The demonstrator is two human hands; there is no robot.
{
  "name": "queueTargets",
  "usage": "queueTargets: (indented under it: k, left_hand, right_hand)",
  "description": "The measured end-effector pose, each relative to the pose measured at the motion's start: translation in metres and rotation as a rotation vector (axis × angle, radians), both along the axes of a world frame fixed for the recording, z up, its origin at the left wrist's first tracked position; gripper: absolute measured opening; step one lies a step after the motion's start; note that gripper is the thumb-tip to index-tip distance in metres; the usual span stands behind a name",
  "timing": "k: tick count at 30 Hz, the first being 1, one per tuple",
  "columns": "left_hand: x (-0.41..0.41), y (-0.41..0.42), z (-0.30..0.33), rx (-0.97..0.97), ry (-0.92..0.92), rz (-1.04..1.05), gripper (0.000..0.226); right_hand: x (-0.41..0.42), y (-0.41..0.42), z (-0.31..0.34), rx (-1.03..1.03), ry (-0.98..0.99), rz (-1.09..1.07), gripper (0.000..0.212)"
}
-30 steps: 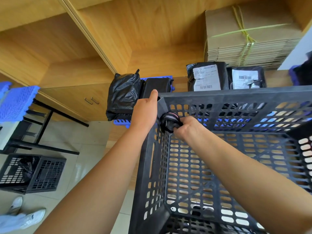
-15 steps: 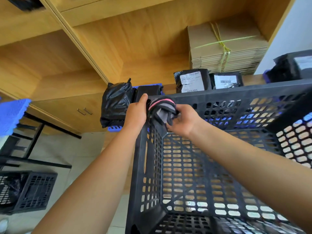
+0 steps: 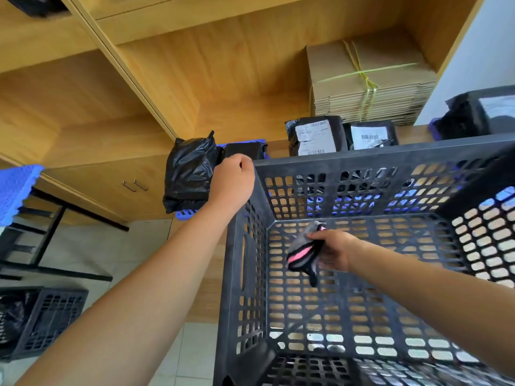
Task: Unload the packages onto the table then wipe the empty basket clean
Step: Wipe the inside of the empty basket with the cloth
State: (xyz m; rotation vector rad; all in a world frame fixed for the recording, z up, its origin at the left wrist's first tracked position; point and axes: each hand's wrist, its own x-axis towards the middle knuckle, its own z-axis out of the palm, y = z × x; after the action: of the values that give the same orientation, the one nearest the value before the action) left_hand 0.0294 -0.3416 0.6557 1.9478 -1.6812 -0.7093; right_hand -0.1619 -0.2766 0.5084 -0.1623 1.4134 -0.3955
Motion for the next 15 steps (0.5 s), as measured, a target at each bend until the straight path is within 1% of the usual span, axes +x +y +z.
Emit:
queueTargets:
  k: [2,5,7,9,10,11,13,15]
  left_hand:
    - [-0.004,-0.015,0.006,0.025,-0.042,-0.057,0.027]
    - [-0.017,-0.036,0.011,0.056,-0.115,-0.192,0.038]
    - [-0.025,-0.044,0.006,0.108,-0.23,-0.248,0.044]
    - [-0.029,-0.048,-0.003,0.112,-0.374,-0.23,0.05]
    - [-0.029,-0.048,-0.006,0.098,-0.416,-0.217,0.051]
    - [-0.03,-0.048,-0.008,0.094,-0.433,-0.215,0.051]
    - [-0.03,-0.049,-0.009,0.091,-0.436,-0.229,0.049]
    - [-0.029,-0.051,-0.008,0.092,-0.43,-0.237,0.048]
  right_hand:
    - [0.015,-0.01,-0.007,0.014,0.0,-0.056,0.015]
    - [0.038,-0.024,-0.015,0.012,-0.049,-0.23,0.005]
    - [0.049,-0.035,-0.023,-0.025,-0.057,-0.355,0.017]
    - [0.059,-0.044,-0.03,-0.028,-0.059,-0.488,0.028]
    - [0.063,-0.048,-0.031,-0.019,-0.076,-0.528,0.029]
    - [0.066,-0.052,-0.031,-0.011,-0.108,-0.546,0.025]
    - [0.071,-0.059,-0.03,-0.009,-0.155,-0.531,0.009]
    - [0.074,-0.066,-0.033,-0.006,-0.173,-0.502,0.019]
